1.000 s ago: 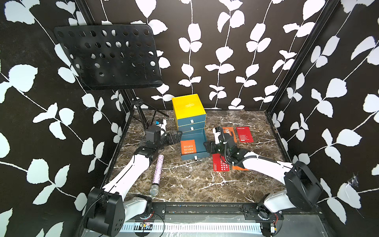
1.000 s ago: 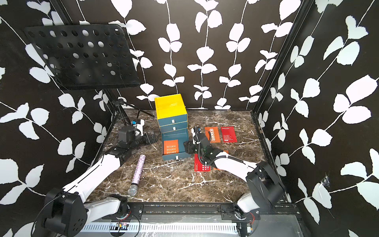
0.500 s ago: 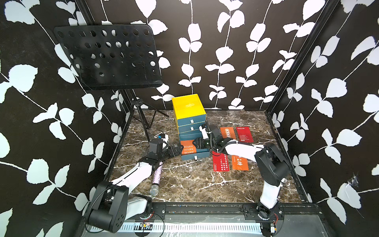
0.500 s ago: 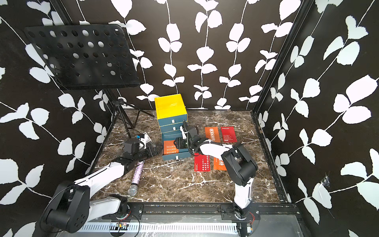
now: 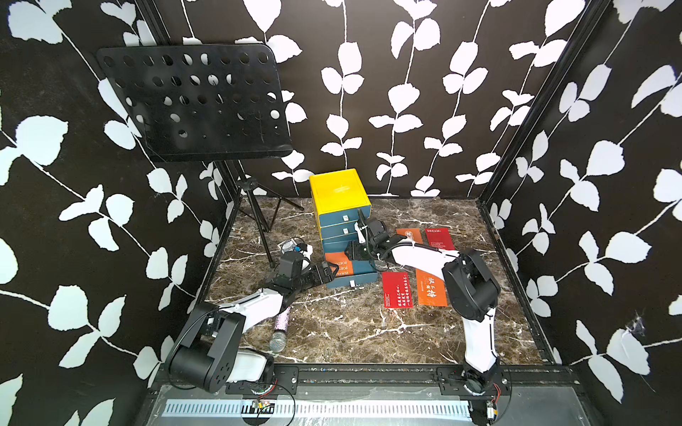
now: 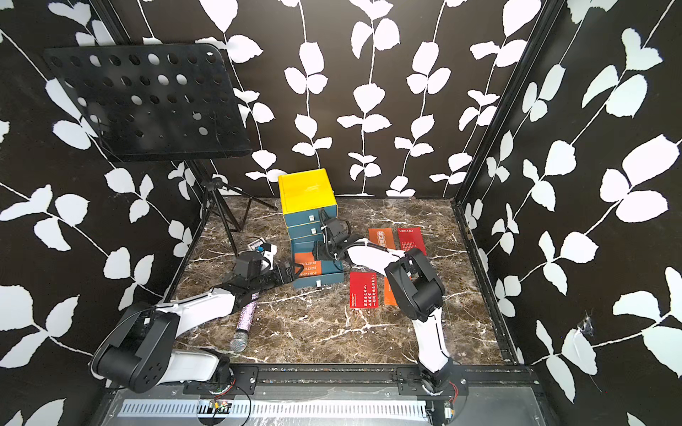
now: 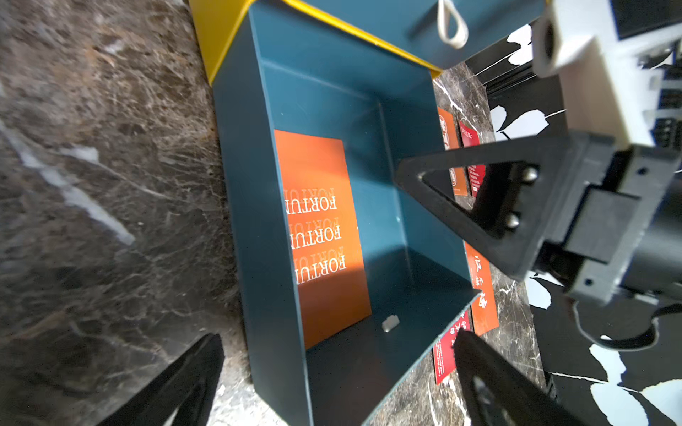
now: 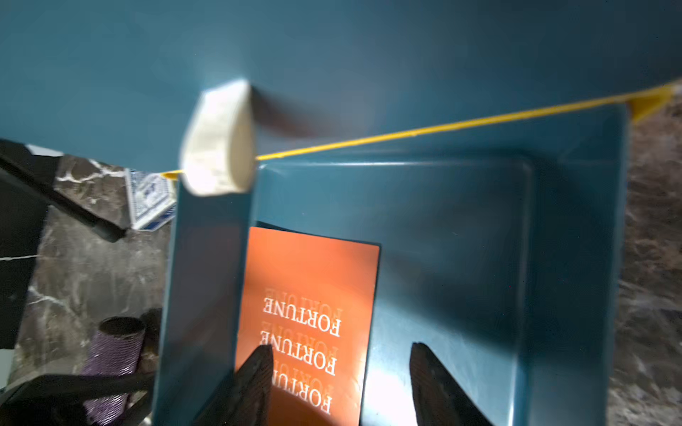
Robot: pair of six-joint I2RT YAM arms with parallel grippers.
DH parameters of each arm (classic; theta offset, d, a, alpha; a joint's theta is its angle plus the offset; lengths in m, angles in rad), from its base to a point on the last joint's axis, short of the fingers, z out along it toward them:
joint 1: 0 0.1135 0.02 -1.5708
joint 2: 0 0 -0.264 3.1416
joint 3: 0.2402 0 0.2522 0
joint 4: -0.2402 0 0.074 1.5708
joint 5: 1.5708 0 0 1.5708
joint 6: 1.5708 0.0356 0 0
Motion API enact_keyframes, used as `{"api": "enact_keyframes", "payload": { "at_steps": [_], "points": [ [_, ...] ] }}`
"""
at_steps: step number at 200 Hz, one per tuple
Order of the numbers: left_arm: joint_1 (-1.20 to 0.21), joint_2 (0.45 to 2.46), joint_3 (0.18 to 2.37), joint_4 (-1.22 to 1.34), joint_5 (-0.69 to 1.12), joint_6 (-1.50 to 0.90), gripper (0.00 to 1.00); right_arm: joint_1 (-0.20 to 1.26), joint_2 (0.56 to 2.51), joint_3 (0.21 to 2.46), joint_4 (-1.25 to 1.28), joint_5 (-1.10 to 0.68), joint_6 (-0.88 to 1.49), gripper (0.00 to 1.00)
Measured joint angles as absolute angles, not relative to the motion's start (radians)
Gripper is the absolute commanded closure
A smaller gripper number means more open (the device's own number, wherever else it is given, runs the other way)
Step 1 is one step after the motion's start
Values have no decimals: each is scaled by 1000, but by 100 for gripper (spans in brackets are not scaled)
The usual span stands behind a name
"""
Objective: Take the postcards out of the drawer
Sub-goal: Pick up the postcard from the drawer.
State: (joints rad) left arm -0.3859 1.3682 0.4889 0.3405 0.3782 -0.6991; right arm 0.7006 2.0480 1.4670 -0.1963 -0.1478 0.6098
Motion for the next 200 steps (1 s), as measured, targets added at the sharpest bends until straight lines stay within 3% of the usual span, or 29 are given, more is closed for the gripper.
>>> {"api": "enact_keyframes", "payload": {
  "at_steps": [100, 200],
  "points": [
    [-406, 1407, 489, 374, 374, -700, 1, 752, 2196, 1624, -331, -105, 614, 42],
    [-410, 1448, 489, 381, 374, -715, 1, 713, 2154, 1462, -23, -271, 760, 47]
  ]
}}
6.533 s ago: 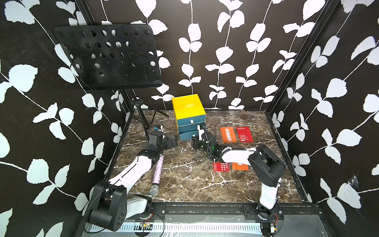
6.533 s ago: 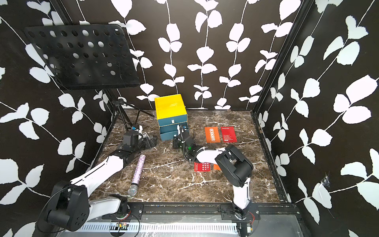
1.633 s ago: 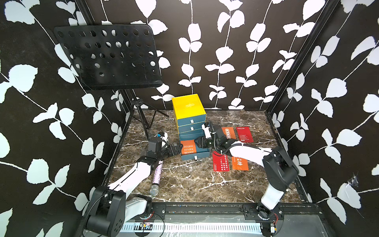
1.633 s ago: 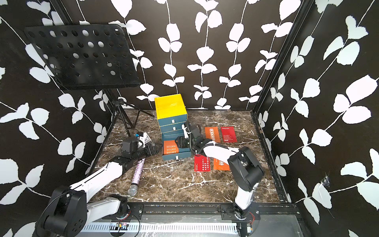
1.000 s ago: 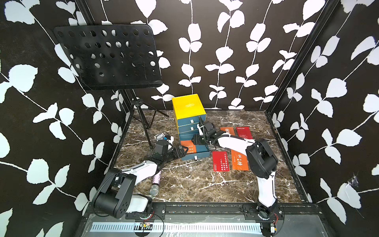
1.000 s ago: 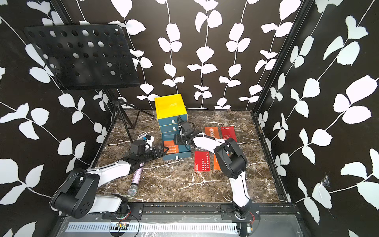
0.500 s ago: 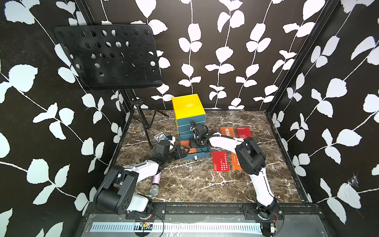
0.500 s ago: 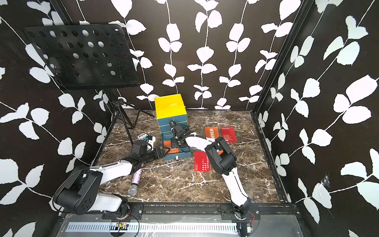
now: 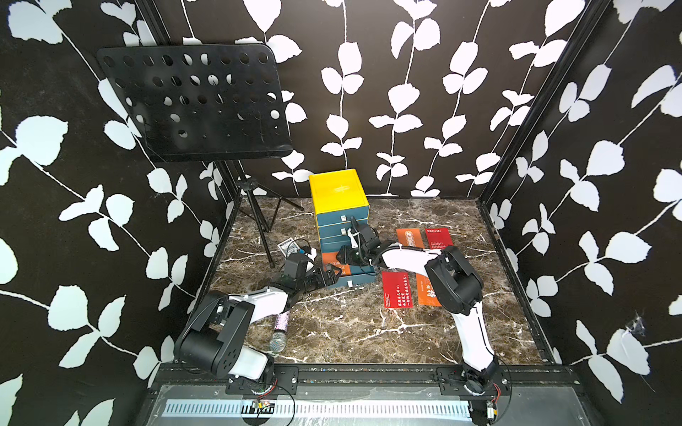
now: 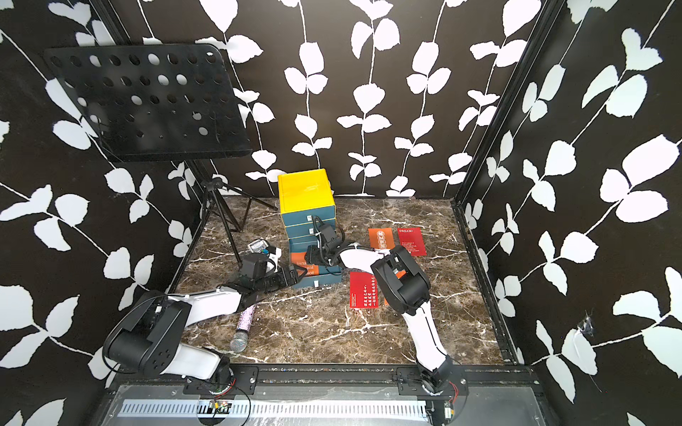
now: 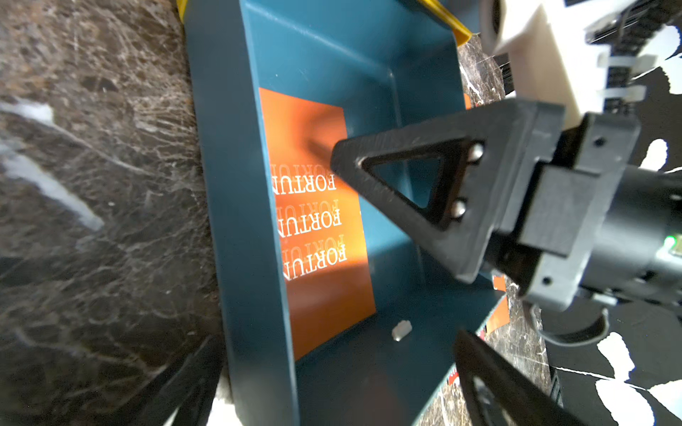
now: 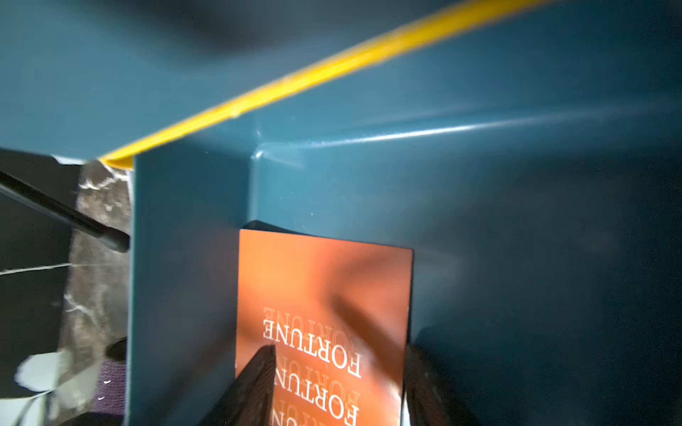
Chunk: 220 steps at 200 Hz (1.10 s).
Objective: Take the postcards out of the drawer
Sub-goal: Pick up the postcard from the drawer.
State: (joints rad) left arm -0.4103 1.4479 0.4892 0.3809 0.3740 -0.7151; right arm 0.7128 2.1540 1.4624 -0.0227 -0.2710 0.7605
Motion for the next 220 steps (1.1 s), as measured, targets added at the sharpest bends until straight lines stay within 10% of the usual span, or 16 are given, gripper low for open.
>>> {"api": "enact_keyframes", "payload": {
  "at_steps": [99, 220],
  "points": [
    [-414, 1448, 492, 377, 372, -715, 1, 697, 2050, 1346, 125, -345, 845, 55],
    [-414, 1448, 493, 366, 355, -715, 1, 691, 2050, 1319, 175, -366, 884, 96]
  ]
}}
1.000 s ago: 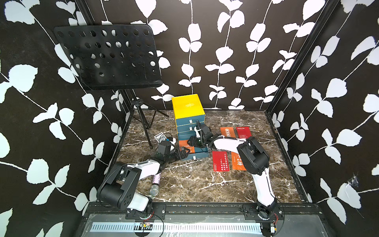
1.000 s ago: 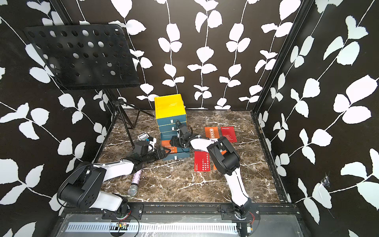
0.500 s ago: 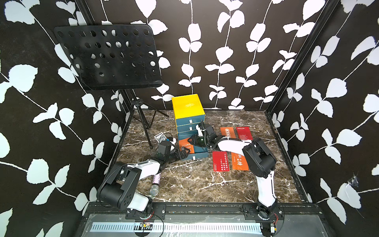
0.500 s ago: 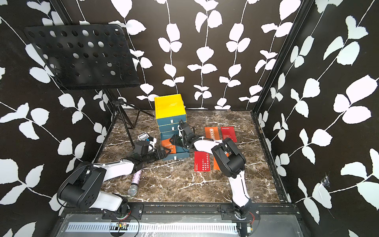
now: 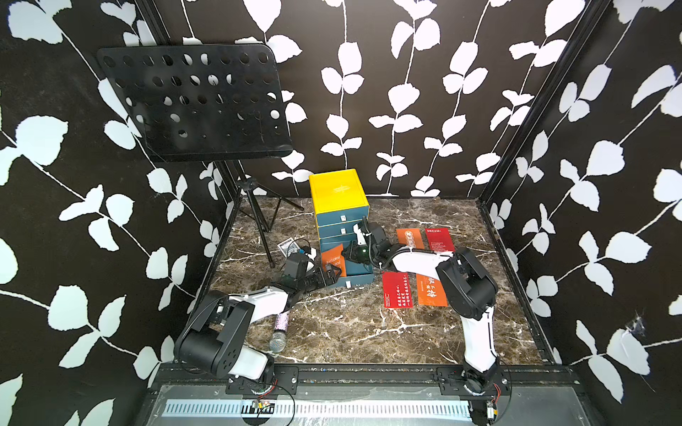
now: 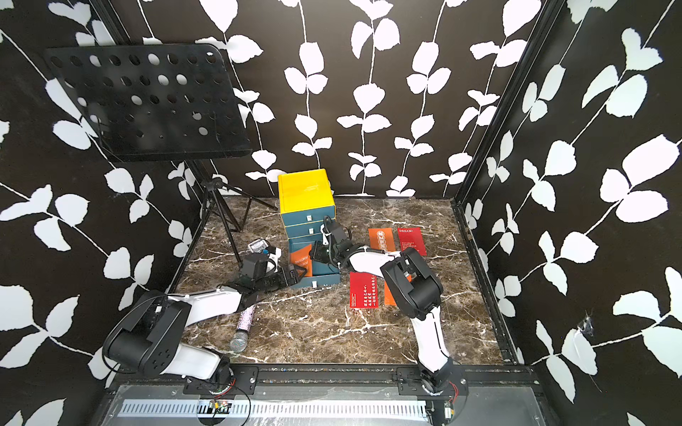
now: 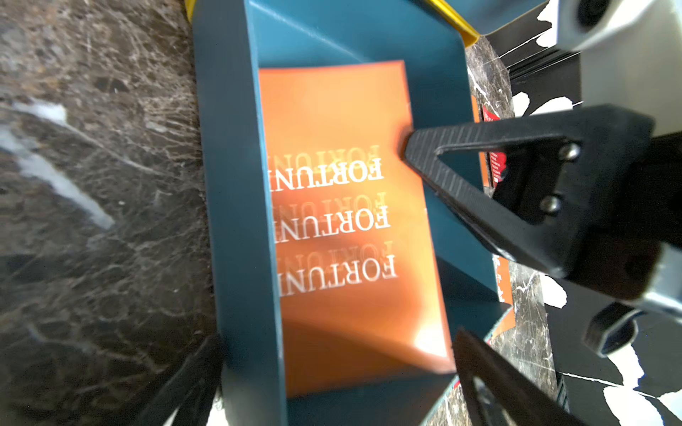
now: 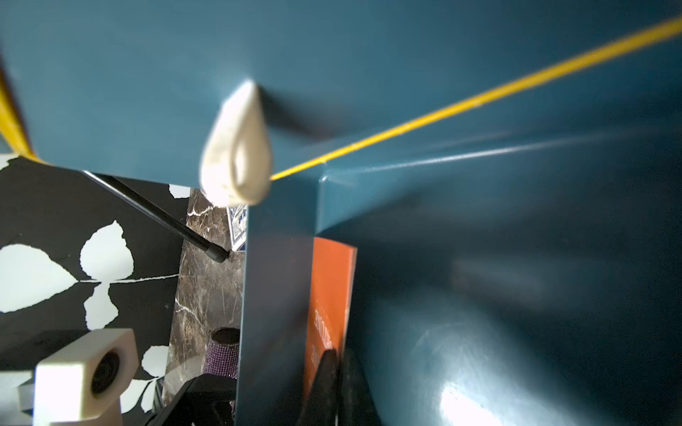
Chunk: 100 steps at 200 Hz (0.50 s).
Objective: Take the postcards out of the drawer
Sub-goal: Pick up the postcard from the drawer.
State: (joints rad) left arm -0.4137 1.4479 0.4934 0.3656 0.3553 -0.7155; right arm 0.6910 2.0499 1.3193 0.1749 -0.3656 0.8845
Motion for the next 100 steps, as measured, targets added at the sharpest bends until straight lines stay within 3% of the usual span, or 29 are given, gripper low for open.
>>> {"api": "enact_keyframes", "payload": {
  "at_steps": [100],
  "points": [
    [-414, 1427, 495, 339, 333, -715, 1, 689, 2049, 1303, 184, -379, 871, 100]
  ]
}}
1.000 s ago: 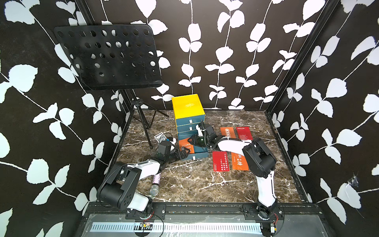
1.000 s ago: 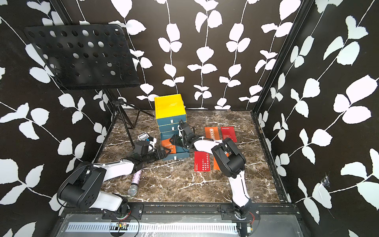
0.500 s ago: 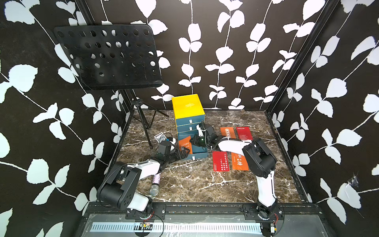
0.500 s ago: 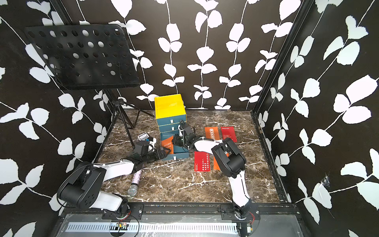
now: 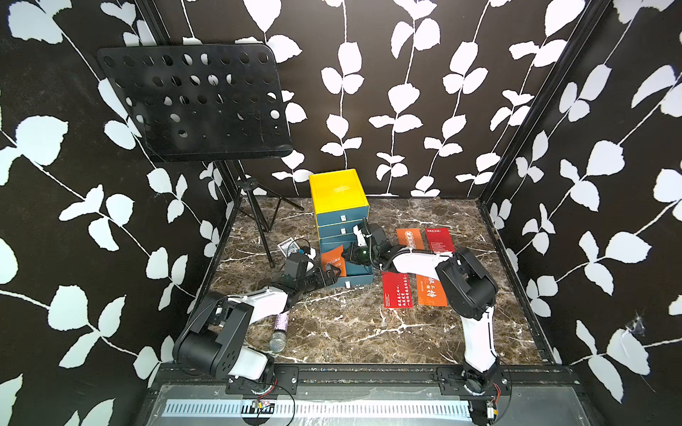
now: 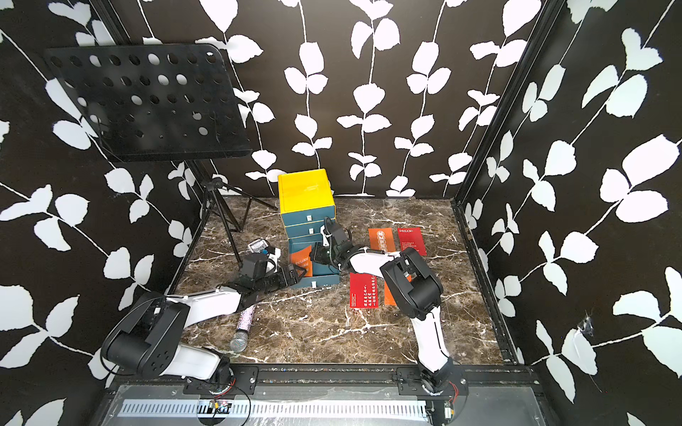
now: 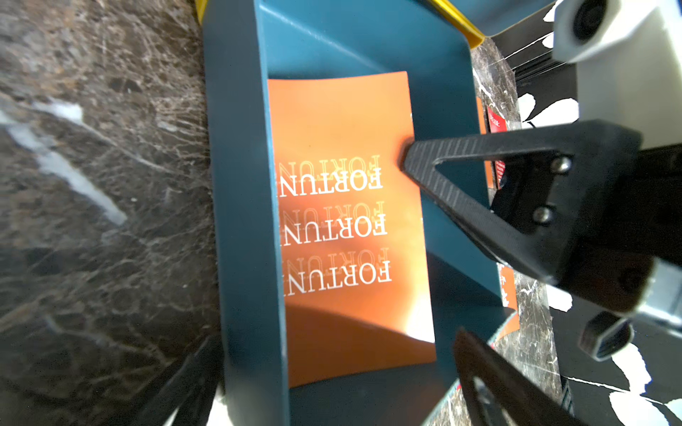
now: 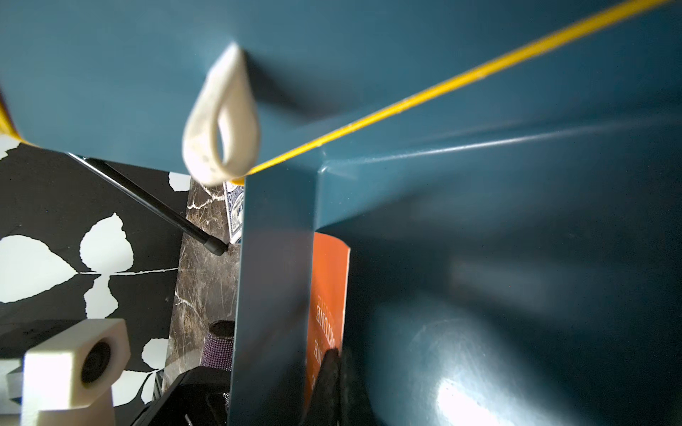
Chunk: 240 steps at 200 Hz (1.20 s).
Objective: Take the postcards out of the drawer
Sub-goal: Pick up the postcard from the drawer.
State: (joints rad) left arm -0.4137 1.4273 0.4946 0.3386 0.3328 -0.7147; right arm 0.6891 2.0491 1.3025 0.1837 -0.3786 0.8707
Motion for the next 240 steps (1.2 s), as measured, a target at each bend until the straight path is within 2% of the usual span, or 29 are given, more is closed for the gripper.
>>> {"api": "enact_keyframes", "payload": {
  "at_steps": [101, 182, 240],
  "points": [
    [-414, 1318, 525, 218, 215, -688, 1, 624, 1895, 1221, 175, -395, 840, 100],
    [-414, 1331, 548, 202, 208, -682, 1, 615, 1944, 1208, 209, -447, 881, 100],
    [-414, 1395, 567, 236, 255, -689, 1, 650, 2017, 1276, 199, -455, 891, 100]
  ]
}}
